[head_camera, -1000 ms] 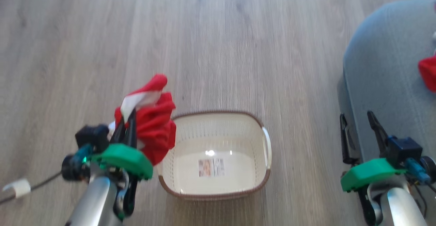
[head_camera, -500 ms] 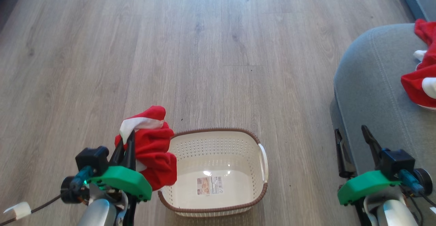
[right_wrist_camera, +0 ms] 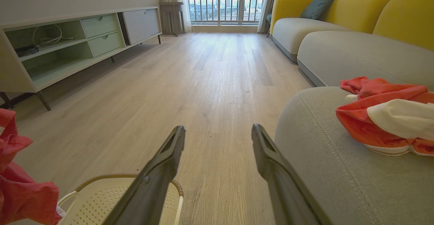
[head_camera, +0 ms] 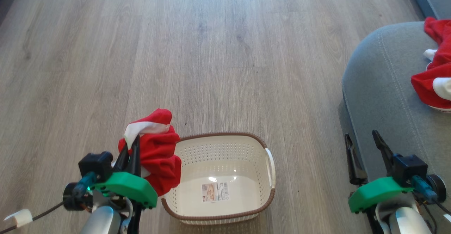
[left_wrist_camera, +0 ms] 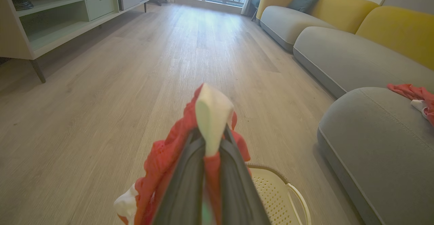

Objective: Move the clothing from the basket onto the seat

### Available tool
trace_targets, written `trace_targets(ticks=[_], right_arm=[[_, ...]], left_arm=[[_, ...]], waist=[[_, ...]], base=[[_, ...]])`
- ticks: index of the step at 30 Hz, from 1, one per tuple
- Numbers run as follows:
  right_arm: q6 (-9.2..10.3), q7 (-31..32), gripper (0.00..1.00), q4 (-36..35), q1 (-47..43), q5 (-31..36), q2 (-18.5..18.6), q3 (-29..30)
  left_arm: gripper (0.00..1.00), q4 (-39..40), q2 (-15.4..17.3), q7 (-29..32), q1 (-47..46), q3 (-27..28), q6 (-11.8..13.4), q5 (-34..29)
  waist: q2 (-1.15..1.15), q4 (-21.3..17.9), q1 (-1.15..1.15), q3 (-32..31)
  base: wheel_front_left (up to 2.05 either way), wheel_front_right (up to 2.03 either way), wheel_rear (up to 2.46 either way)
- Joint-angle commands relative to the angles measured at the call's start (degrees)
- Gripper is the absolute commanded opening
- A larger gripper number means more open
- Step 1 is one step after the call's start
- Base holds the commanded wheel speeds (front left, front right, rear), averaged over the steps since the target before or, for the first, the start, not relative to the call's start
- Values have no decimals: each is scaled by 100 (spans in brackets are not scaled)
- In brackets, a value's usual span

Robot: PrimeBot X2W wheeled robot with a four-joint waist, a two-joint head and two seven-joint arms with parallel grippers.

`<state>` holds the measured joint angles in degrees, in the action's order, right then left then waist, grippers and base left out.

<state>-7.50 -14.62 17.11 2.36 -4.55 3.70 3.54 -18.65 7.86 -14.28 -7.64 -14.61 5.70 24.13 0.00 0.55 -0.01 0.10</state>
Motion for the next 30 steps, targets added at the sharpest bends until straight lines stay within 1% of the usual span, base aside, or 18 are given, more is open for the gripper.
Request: trace_targets(ticks=[1, 19, 22, 24, 25, 27, 30], right_arm=[[1, -38, 100, -149, 194, -17, 101, -128], [1, -38, 100, -173, 205, -8, 100, -137], [1, -38, 100, -193, 232, -40, 116, -253], [1, -38, 100, -229, 298, -162, 170, -514], [1, -38, 100, -260, 350, -270, 219, -739], [1, -38, 100, -308, 485, -684, 390, -1461], [1, -38, 100, -435, 873, -1190, 931, -2783]], left_arm=[[0, 189, 107, -72, -238, 193, -14, -40], [0, 198, 162, -56, -246, 108, -26, 4], [0, 234, 167, -25, -254, 49, -55, -1], [0, 311, 183, -3, -290, -54, -132, -42], [0, 371, 190, 15, -312, -129, -182, -76], [0, 520, 210, 91, -369, -346, -301, -195], [0, 838, 234, 267, -464, -771, -558, -395]], waist=[[0, -2, 1, -2], [0, -25, 1, 9], [0, -45, 1, 28], [0, -54, 1, 45], [0, -57, 1, 50], [0, -58, 1, 53], [0, -63, 1, 47]], base=[[0, 0, 0], [0, 0, 0], [0, 0, 0], [0, 0, 0], [0, 0, 0], [0, 0, 0], [0, 0, 0]])
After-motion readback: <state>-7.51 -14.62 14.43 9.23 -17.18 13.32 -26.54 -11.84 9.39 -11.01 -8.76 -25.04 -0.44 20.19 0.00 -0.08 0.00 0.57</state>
